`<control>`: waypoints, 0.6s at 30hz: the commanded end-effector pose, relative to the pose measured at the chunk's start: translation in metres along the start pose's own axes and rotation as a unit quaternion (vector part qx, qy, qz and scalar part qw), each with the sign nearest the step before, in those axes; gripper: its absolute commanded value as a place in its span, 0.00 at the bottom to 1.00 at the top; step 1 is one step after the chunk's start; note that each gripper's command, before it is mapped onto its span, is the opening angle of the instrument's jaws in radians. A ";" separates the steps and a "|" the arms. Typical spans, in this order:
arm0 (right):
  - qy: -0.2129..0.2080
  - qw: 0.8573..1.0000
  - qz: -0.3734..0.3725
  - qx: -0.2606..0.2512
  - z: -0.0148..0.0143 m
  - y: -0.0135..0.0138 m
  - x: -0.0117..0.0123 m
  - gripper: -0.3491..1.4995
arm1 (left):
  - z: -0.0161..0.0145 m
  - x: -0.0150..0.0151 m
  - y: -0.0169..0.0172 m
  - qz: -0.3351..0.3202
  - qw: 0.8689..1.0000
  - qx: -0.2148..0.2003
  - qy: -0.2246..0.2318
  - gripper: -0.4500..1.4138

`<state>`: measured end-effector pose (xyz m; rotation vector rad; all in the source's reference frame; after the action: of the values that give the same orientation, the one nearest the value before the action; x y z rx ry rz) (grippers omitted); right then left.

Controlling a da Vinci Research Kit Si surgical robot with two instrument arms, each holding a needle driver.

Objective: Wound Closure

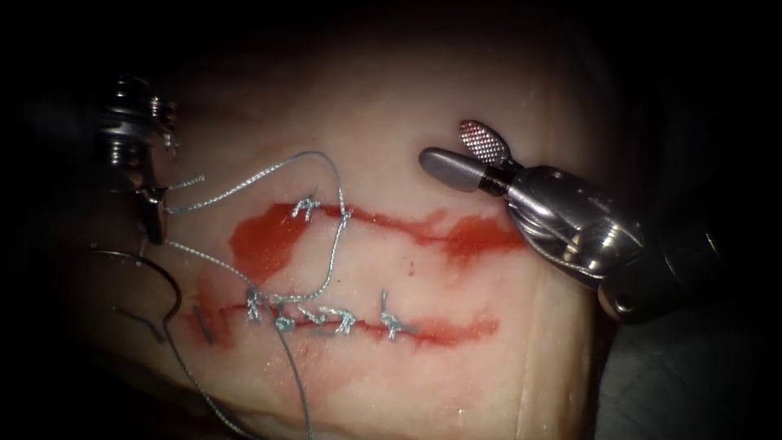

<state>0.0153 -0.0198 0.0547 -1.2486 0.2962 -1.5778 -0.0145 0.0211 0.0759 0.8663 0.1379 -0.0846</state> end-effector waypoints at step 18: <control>-0.003 1.000 0.004 -0.007 0.0017 0.0008 0.0016 0.93 | -0.0079 0.0007 0.0063 -0.092 0.977 -0.169 -0.090 0.00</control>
<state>0.0163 -0.0207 0.0553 -1.2609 0.3122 -1.5751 -0.0138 0.0317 0.0747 0.4698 0.0166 -0.3177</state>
